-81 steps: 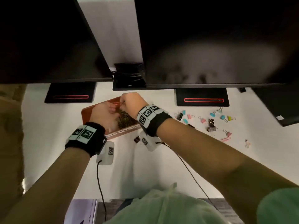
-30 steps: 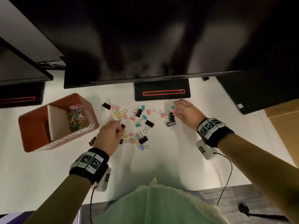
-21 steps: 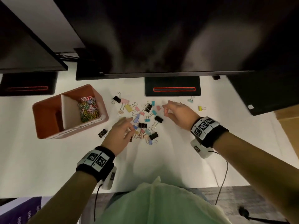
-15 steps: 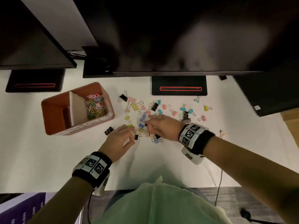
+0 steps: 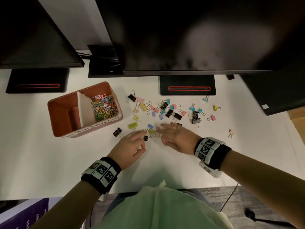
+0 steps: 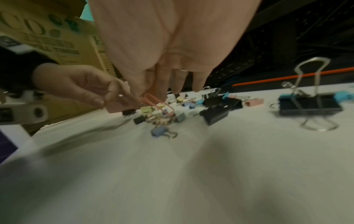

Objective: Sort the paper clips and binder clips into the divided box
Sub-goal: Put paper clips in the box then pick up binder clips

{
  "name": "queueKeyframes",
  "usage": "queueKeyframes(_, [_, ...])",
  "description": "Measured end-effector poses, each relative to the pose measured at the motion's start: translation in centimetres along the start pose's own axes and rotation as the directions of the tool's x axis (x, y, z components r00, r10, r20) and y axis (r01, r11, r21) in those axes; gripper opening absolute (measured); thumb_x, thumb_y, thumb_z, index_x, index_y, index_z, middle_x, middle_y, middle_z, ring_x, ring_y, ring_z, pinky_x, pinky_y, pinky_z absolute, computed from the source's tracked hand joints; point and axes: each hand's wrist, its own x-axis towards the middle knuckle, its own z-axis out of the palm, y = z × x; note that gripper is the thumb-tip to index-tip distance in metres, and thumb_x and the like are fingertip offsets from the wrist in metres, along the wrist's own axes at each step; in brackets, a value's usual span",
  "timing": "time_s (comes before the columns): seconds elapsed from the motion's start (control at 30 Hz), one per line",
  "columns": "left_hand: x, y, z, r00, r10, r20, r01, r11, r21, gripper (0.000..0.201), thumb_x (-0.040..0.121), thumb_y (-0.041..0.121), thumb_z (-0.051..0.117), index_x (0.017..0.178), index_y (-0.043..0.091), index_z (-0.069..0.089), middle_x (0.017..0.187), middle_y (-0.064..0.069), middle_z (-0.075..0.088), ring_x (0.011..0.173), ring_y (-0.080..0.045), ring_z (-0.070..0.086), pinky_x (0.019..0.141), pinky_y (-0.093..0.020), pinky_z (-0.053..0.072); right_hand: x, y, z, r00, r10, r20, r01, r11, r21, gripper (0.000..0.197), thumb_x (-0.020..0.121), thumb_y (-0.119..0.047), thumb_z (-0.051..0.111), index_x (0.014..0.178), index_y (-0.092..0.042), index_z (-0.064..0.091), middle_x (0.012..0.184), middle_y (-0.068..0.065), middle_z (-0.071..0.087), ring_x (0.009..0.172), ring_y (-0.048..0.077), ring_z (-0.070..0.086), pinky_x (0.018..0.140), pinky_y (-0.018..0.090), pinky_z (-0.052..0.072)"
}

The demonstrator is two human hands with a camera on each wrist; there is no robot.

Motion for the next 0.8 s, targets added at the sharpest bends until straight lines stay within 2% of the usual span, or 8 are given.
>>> queueKeyframes(0.1, [0.6, 0.1, 0.8, 0.996, -0.027, 0.087, 0.025, 0.999, 0.030, 0.009, 0.085, 0.021, 0.059, 0.081, 0.014, 0.057, 0.151, 0.002, 0.029, 0.138, -0.020, 0.029, 0.109, -0.032, 0.031, 0.1, -0.5, 1.5, 0.986, 0.044, 0.160, -0.044, 0.999, -0.005, 0.011, 0.094, -0.023, 0.050, 0.096, -0.016, 0.058, 0.148, 0.000, 0.039, 0.145, 0.023, 0.018, 0.117, 0.043, 0.013])
queueKeyframes(0.23, [0.0, 0.0, -0.2, 0.993, -0.084, 0.081, 0.088, 0.995, -0.044, 0.007, 0.087, 0.023, 0.056, 0.088, 0.017, 0.059, 0.140, 0.005, 0.045, 0.126, -0.016, 0.042, 0.104, -0.032, 0.036, -0.7, 0.2, 0.6, 0.985, 0.173, 0.004, -0.173, 0.985, 0.027, 0.007, 0.091, -0.021, 0.057, 0.093, -0.017, 0.063, 0.140, 0.005, 0.050, 0.135, 0.028, 0.040, 0.114, 0.044, 0.031])
queueKeyframes(0.37, [-1.5, -0.1, -3.8, 0.989, -0.077, -0.130, 0.061, 0.991, -0.121, 0.009, 0.087, 0.028, 0.056, 0.086, 0.020, 0.058, 0.105, 0.006, 0.057, 0.099, -0.011, 0.054, 0.087, -0.027, 0.043, 0.1, -0.5, -1.8, 0.969, 0.185, -0.164, -0.182, 0.983, 0.036, 0.002, 0.088, -0.016, 0.059, 0.089, -0.015, 0.060, 0.106, 0.003, 0.064, 0.098, 0.021, 0.062, 0.085, 0.041, 0.054])
queueKeyframes(0.43, [-2.0, -0.5, -6.4, 0.955, -0.164, -0.248, 0.122, 0.977, -0.177, 0.003, 0.085, 0.020, 0.062, 0.083, 0.019, 0.060, 0.087, 0.008, 0.054, 0.078, -0.003, 0.054, 0.071, -0.014, 0.042, 1.8, -1.7, -3.2, 0.963, 0.204, -0.175, -0.189, 0.977, 0.096, 0.004, 0.090, -0.018, 0.056, 0.093, -0.016, 0.059, 0.101, -0.001, 0.062, 0.087, 0.015, 0.062, 0.077, 0.034, 0.056])
queueKeyframes(0.5, [-2.3, -1.3, -9.0, 0.897, -0.245, -0.368, 0.176, 0.961, -0.213, 0.006, 0.082, 0.015, 0.067, 0.083, 0.019, 0.063, 0.081, 0.005, 0.057, 0.070, -0.003, 0.055, 0.064, -0.010, 0.043, 4.5, -3.2, -4.6, 0.963, 0.191, -0.188, -0.166, 0.976, 0.142, 0.006, 0.091, -0.019, 0.054, 0.094, -0.016, 0.059, 0.098, -0.005, 0.061, 0.081, 0.011, 0.059, 0.074, 0.028, 0.054])
queueKeyframes(0.67, [-1.6, -3.9, -13.0, 0.765, -0.418, -0.491, 0.301, 0.905, -0.301, 0.013, 0.079, 0.018, 0.070, 0.091, 0.017, 0.065, 0.081, 0.002, 0.063, 0.070, 0.001, 0.055, 0.066, -0.007, 0.044, 13.2, -8.2, -7.2, 0.949, 0.128, -0.290, -0.055, 0.968, 0.245, 0.008, 0.089, -0.018, 0.058, 0.095, -0.014, 0.062, 0.094, -0.003, 0.064, 0.075, 0.007, 0.055, 0.071, 0.018, 0.046])
queueKeyframes(0.73, [-1.1, -4.7, -13.7, 0.746, -0.454, -0.486, 0.361, 0.890, -0.277, 0.020, 0.079, 0.022, 0.070, 0.097, 0.016, 0.064, 0.092, 0.000, 0.066, 0.079, -0.006, 0.058, 0.076, -0.014, 0.044, 16.4, -10.0, -7.6, 0.940, 0.163, -0.299, -0.064, 0.946, 0.317, 0.009, 0.088, -0.018, 0.060, 0.096, -0.013, 0.062, 0.094, 0.001, 0.066, 0.074, 0.008, 0.056, 0.070, 0.017, 0.046])
queueKeyframes(0.8, [-1.3, -4.7, -14.1, 0.756, -0.398, -0.519, 0.367, 0.915, -0.168, 0.025, 0.080, 0.027, 0.069, 0.101, 0.015, 0.064, 0.101, 0.000, 0.063, 0.092, -0.013, 0.058, 0.084, -0.025, 0.045, 18.5, -11.2, -7.7, 0.930, 0.218, -0.295, -0.105, 0.929, 0.354, 0.016, 0.087, -0.022, 0.062, 0.101, -0.013, 0.062, 0.096, 0.004, 0.068, 0.081, 0.014, 0.061, 0.078, 0.026, 0.051])
